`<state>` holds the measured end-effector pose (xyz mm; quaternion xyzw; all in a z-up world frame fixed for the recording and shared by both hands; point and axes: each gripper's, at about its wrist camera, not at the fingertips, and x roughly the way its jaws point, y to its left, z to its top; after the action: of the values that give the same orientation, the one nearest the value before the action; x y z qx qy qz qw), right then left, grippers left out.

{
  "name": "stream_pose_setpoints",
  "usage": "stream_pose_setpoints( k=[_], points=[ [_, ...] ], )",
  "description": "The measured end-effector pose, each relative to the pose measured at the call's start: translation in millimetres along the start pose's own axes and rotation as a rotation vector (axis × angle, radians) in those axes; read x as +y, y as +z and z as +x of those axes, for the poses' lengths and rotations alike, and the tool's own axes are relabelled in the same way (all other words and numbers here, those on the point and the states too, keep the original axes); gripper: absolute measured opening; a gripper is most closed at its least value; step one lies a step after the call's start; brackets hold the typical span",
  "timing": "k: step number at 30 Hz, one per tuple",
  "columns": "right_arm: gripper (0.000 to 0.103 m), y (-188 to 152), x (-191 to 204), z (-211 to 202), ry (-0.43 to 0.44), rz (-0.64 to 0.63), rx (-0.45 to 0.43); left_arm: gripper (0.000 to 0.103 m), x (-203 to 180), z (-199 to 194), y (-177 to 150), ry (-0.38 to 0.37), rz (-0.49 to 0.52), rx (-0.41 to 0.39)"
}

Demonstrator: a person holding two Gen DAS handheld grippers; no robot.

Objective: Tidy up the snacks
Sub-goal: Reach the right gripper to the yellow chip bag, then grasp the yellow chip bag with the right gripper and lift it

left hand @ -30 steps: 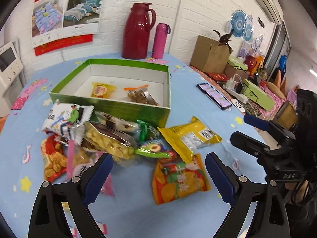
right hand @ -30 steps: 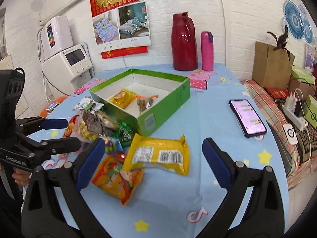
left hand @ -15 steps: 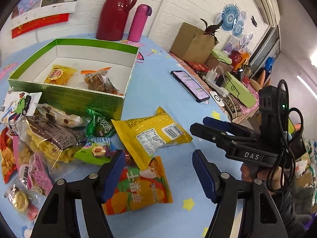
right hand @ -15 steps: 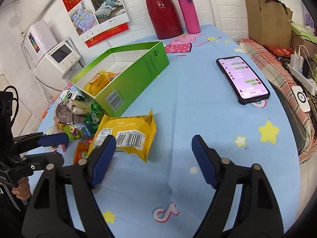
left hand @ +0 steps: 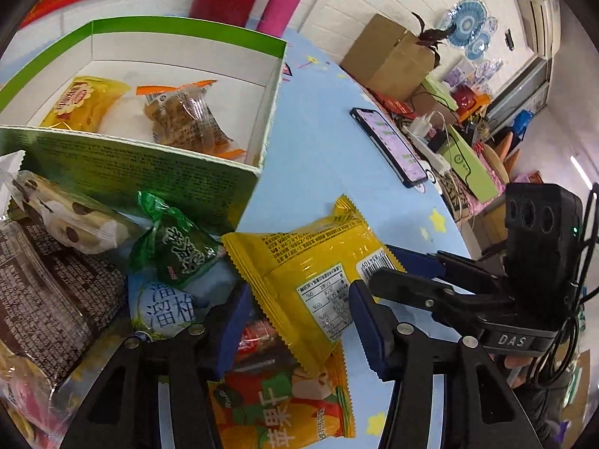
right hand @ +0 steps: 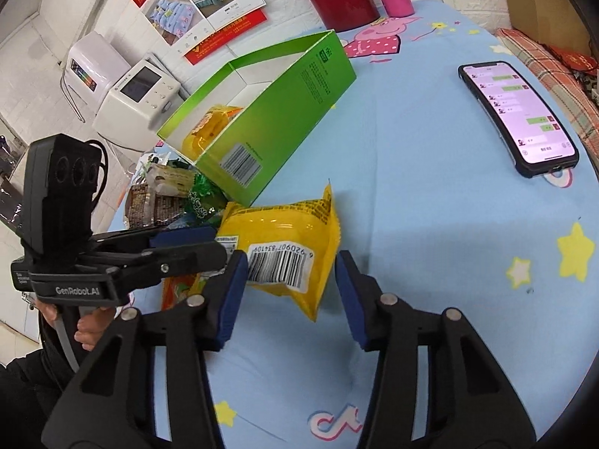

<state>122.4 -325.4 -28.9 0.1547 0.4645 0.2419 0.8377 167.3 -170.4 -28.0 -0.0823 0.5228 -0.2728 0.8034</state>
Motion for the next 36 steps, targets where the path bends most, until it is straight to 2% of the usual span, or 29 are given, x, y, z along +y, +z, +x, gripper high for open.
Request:
stream_pose_setpoints(
  k=[5, 7, 9, 12, 18, 25, 30, 36],
  points=[
    [0.034, -3, -6, 2, 0.007, 0.041, -0.004, 0.055, -5, 13, 0, 0.023, 0.022, 0.016],
    [0.030, -7, -4, 0, -0.003, 0.039, -0.001, 0.055, -10, 17, -2, 0.043, 0.061, 0.003],
    [0.026, -11, -1, -2, -0.026, 0.033, -0.002, 0.042, -13, 18, -5, 0.006, 0.063, 0.014],
    [0.019, -13, 9, -10, -0.058, 0.019, -0.023, 0.035, -18, 13, -6, -0.017, 0.058, 0.011],
    [0.017, -9, 51, -43, -0.121, -0.091, -0.120, 0.035, -33, -31, -5, -0.042, 0.098, -0.076],
    [0.017, 26, 96, -67, -0.078, -0.176, -0.253, 0.035, -28, -103, 20, -0.050, 0.142, -0.220],
    [0.017, 59, 118, -55, -0.038, -0.203, -0.296, 0.034, -8, -136, 42, -0.020, 0.139, -0.303],
    [0.017, 91, 124, -24, -0.033, -0.197, -0.290, 0.034, 27, -136, 70, -0.003, 0.106, -0.312]
  ],
)
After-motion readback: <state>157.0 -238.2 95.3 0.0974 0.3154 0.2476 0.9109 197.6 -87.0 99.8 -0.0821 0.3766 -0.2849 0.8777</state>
